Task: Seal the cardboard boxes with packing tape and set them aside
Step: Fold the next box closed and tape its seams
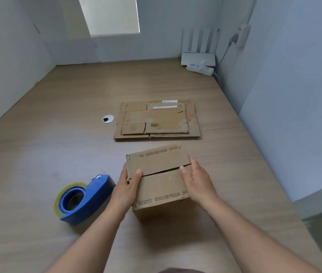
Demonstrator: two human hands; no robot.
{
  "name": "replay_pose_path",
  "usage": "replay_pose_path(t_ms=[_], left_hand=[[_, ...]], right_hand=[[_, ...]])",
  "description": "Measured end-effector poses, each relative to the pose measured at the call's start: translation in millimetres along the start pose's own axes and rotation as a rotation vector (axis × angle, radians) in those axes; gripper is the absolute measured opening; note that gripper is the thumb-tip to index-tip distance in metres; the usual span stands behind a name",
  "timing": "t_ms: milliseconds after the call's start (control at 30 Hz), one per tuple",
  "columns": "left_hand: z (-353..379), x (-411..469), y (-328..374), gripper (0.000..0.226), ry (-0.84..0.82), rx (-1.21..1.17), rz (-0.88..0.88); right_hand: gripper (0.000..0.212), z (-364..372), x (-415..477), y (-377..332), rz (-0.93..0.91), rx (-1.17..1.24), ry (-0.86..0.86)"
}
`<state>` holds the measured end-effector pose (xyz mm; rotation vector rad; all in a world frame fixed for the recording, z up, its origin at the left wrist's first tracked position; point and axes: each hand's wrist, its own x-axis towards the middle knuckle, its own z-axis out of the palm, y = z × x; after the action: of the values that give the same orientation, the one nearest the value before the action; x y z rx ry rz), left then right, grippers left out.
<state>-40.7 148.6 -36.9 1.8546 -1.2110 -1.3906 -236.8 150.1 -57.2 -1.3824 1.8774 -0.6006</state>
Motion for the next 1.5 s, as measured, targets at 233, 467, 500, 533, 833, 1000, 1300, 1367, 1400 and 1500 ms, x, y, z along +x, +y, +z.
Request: replay_pose_path(t_ms=[233, 467, 500, 533, 833, 1000, 1300, 1367, 1400, 1500], left_hand=[[9.9, 5.4, 0.0, 0.07, 0.11, 0.14, 0.104], [2.7, 19.6, -8.3, 0.053, 0.118, 0.158, 0.147], [-0.5, 22.4, -7.6, 0.052, 0.118, 0.149, 0.155], [-3.8, 26.3, -6.9, 0.051, 0.111, 0.154, 0.164], [-15.8, 33.8, -3.9, 0.048, 0.048, 0.051, 0.171], [-19.9, 34.8, -4.0, 0.049, 0.04, 0.094, 0.202], [-49.7, 25.6, -8.0, 0.042, 0.122, 0.121, 0.331], [-73.8, 24.9, -25.7, 0.031, 0.301, 0.247, 0.401], [-84.1, 25.1, -36.8, 0.03, 0.37, 0.321, 0.398], [-97.8, 25.5, -69.9, 0.043, 0.435, 0.589, 0.287]], right_hand=[[0.077, 3.3, 0.5, -5.9, -0.092, -0.064, 0.11], [0.048, -0.2, 6.3, 4.0, -0.247, -0.077, 0.121], [0.047, -3.1, 6.7, 6.0, -0.256, -0.03, 0.088], [0.046, -5.6, 6.8, 8.4, -0.259, 0.019, 0.053], [0.039, -1.7, 9.9, 16.8, -0.238, 0.191, 0.053], [0.041, 2.7, 3.8, -0.3, -0.119, 0.103, 0.097], [0.052, 11.2, -3.8, -16.5, -0.063, -0.102, 0.183], [0.052, 10.2, 0.1, -19.1, -0.062, -0.094, 0.19], [0.052, 9.9, 2.4, -20.6, -0.062, -0.089, 0.195], [0.051, 10.4, 6.4, -23.6, -0.065, -0.092, 0.202]])
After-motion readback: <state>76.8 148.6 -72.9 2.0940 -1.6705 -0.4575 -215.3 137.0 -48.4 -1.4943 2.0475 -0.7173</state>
